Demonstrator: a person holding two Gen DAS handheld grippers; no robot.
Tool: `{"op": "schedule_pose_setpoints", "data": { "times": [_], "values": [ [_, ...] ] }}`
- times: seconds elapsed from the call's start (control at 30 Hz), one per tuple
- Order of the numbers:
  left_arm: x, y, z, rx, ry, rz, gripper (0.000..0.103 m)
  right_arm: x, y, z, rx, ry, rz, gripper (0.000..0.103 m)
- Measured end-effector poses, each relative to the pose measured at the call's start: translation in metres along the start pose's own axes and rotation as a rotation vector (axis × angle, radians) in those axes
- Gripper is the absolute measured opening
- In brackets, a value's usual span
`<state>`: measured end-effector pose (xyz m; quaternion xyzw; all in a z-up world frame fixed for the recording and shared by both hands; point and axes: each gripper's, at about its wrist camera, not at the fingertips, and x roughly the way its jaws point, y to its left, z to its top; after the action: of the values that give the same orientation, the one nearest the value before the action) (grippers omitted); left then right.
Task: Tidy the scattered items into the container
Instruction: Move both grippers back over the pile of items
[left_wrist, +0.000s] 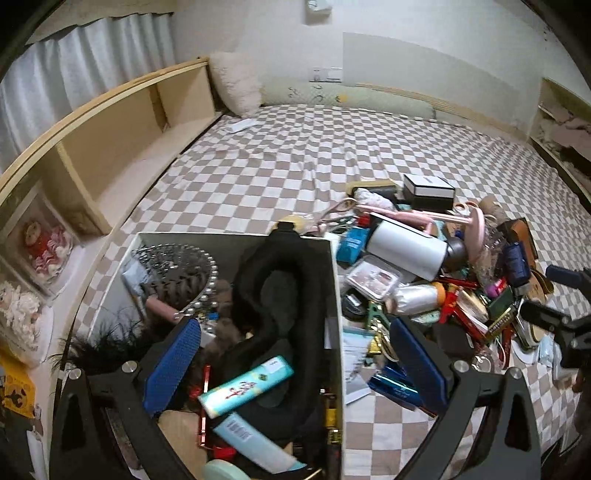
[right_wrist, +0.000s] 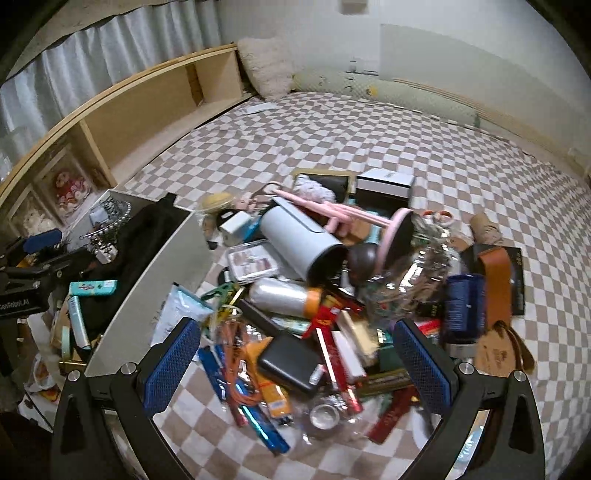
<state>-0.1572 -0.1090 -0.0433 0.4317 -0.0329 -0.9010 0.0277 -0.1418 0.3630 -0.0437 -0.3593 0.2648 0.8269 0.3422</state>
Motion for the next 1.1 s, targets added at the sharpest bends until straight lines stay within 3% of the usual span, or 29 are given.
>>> {"op": "schedule_pose_setpoints", "data": {
  "times": [0.5,0.8,1.1],
  "values": [
    [0.015,-0.052,-0.001,0.092,0.082,-0.094,0.103,0.005,-0.060,-0.030,0.114,0.103,-0.082,0.103],
    [0.035,-0.098,-0.014,0.211,0.176,-0.121,0.103,0.008,-0.071,-0.051,0.108,0.181,-0.118,0.103],
    [0.057,-0.121,-0.029,0.217,0.304,-0.185,0.103,0.022,-0.077,-0.067,0.122,0.251,-0.089,0.103]
  ]
}}
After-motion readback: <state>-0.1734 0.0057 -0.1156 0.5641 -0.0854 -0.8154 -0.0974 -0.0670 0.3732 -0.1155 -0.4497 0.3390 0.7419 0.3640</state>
